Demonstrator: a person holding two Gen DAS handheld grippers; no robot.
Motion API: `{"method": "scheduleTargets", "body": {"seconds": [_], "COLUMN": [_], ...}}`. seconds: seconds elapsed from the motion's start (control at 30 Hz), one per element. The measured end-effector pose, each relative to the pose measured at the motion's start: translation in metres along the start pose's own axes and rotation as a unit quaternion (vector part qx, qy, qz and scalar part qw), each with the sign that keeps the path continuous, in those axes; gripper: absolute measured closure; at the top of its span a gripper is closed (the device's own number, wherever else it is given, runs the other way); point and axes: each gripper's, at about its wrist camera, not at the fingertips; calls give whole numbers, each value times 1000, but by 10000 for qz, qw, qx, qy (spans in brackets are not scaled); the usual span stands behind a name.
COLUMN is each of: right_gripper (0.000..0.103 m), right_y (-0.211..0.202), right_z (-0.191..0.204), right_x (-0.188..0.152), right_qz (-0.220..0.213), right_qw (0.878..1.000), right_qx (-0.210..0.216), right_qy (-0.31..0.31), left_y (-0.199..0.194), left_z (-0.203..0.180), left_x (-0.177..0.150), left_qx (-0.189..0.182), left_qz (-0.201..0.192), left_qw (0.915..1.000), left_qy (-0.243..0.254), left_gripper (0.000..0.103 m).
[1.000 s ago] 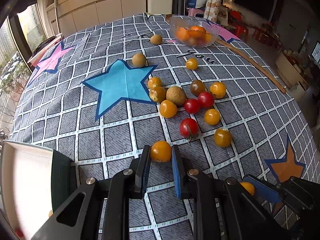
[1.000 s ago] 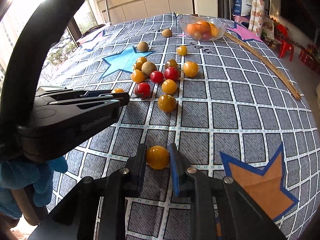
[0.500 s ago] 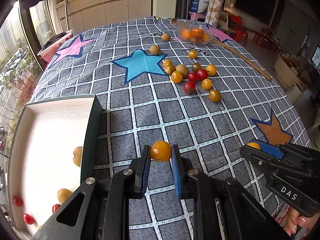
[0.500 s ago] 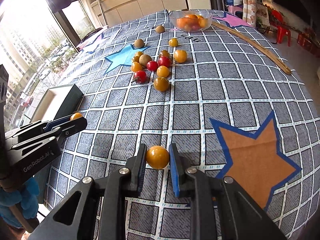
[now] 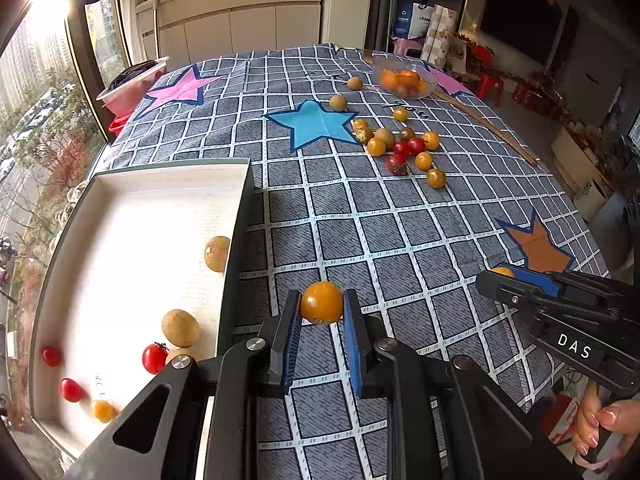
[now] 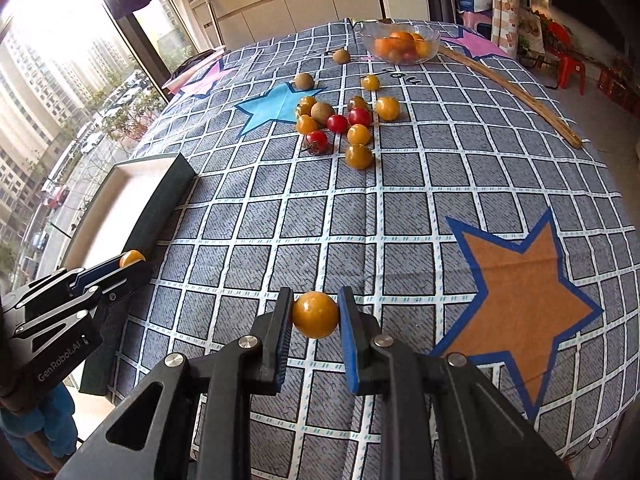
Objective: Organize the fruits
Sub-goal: 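Carry both yellow tomatoes into the white tray and open both tools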
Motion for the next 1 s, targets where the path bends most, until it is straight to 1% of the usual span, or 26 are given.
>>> {"method": "scheduleTargets", "body": {"seconds": [0.47,0.7,1.0], "right_gripper": [79,79,79], "right_y": [5,14,25], "right_z": [61,94,136], "right_x": [1,4,23], "right_qz": [117,227,313], "right_qw": [9987,9964,9922], "right_qx": [121,192,380], "right_qy": [-480,-789,-1141], "left_y": [-20,-27,-30], "left_z": [53,89,135], "left_x": [-20,-28,-27], "left_qx": [73,273,570], "left_qz": [-167,-239,-307], "left_qw": [9988,9968,9927], "left_qy": [-454,-711,-1021], "left_gripper": [81,81,81]}}
Point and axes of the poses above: each gripper's, at about its wrist camera, not at the fingertips, and y roughly the way its jaws point, z to its left, x to its top, and after that the axes turned 7 degrees about x, right-handed
